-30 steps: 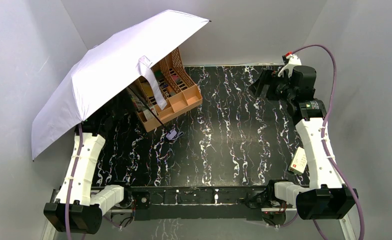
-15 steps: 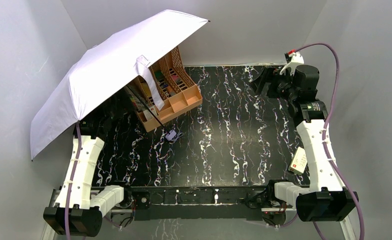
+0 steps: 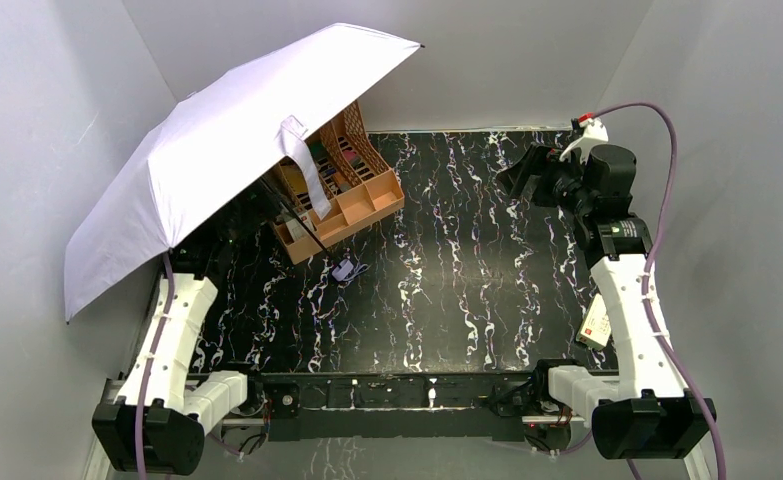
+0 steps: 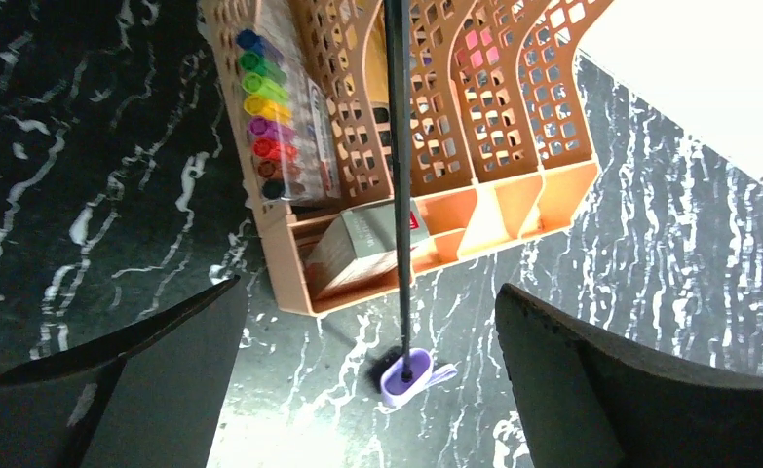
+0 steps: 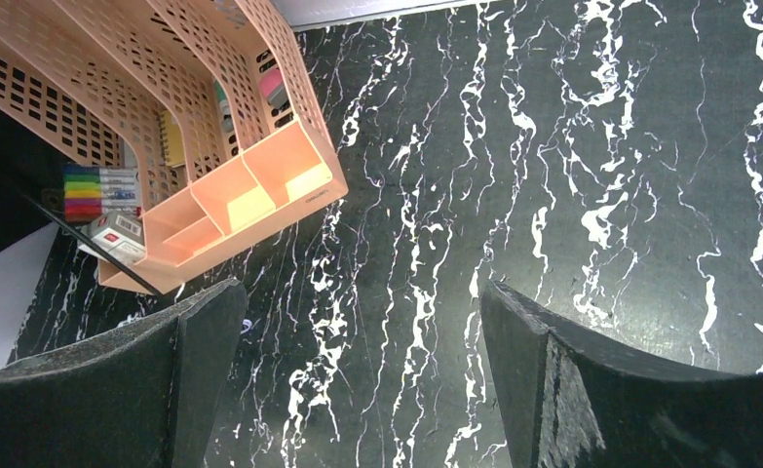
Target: Put away the umbrella
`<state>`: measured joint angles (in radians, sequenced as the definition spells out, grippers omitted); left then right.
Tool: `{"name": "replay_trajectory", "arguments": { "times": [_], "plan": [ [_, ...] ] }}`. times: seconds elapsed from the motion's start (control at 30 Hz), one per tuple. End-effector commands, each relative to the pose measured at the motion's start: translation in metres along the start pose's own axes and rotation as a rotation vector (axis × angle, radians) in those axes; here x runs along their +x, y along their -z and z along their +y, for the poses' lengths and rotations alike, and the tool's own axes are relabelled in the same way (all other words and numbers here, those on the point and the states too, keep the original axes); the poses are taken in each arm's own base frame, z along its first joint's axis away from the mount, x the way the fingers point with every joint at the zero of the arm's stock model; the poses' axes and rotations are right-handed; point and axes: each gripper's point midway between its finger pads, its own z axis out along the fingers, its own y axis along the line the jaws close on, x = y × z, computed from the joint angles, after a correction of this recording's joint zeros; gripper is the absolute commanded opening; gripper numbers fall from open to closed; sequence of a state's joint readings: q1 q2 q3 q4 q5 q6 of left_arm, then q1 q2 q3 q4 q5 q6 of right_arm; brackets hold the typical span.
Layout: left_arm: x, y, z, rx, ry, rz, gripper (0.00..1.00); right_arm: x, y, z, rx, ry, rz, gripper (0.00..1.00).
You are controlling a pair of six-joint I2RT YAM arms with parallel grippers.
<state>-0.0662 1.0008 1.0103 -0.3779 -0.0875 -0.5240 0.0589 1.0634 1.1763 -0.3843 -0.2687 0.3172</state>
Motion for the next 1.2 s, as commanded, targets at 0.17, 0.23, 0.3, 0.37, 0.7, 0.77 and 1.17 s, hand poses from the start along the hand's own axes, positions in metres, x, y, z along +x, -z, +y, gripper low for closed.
{"name": "replay_trajectory", "arguments": {
  "times": [0.17,0.23,0.3,0.37,0.7,0.77,1.17],
  "plan": [
    [-0.023,-0.043,-0.034,0.166,0.25,-0.149,0.92,-0.012,0.008,0.013,-0.064,-0.018,-0.104,0.98],
    [-0.025,-0.053,-0.035,0.17,0.263,-0.157,0.89,-0.01,0.009,0.013,-0.065,-0.018,-0.103,0.99],
    [-0.026,-0.062,-0.035,0.167,0.266,-0.163,0.84,-0.009,0.009,0.012,-0.06,-0.018,-0.105,0.98],
    [-0.025,-0.072,-0.033,0.15,0.267,-0.162,0.79,-0.008,0.01,0.011,-0.056,-0.018,-0.107,0.99],
    [-0.017,-0.115,-0.027,0.096,0.246,-0.131,0.66,-0.007,0.012,0.011,-0.057,-0.014,-0.11,0.94],
    [-0.018,-0.121,-0.029,0.103,0.246,-0.133,0.64,-0.007,0.013,0.012,-0.058,-0.012,-0.112,0.93],
    [-0.022,-0.144,-0.041,0.136,0.22,-0.111,0.29,-0.006,0.018,0.011,-0.051,-0.008,-0.113,0.85]
  ]
}}
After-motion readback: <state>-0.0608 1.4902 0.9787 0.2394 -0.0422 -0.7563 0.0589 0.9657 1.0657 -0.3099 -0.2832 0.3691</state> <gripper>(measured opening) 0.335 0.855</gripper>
